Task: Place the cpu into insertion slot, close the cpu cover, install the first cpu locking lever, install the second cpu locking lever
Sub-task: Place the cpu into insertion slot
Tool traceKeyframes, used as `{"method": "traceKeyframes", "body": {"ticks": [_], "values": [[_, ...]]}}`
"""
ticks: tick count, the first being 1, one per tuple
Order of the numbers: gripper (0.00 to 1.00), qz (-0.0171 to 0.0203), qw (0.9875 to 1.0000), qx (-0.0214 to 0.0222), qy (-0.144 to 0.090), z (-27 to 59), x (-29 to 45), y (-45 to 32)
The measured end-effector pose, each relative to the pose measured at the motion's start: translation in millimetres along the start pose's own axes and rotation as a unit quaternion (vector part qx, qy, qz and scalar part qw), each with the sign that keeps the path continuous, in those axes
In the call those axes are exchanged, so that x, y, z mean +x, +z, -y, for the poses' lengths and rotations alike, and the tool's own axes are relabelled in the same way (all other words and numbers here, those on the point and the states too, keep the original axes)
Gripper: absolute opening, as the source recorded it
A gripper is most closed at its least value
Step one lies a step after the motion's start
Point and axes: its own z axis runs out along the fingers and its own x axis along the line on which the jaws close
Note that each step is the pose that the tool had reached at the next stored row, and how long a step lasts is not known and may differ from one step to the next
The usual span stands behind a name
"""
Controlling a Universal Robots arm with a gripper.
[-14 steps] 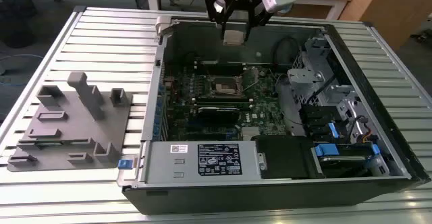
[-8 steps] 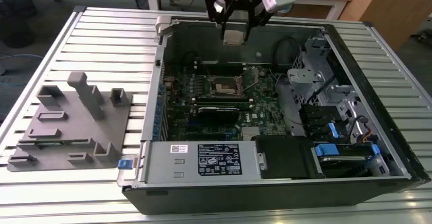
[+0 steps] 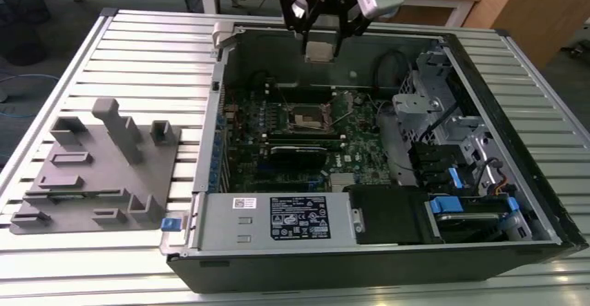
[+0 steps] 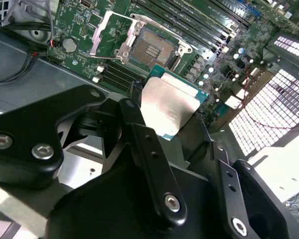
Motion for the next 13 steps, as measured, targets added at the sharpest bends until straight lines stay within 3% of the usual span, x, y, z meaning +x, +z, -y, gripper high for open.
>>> {"method": "traceKeyframes", "body": {"ticks": [7,13], "values": [[0.54,0.0005,1.0000,0.0002,0.000,0.9,-0.2,9.6],[0.54,0.0005,1.0000,0.0003,0.000,1.1,-0.2,12.0]]}}
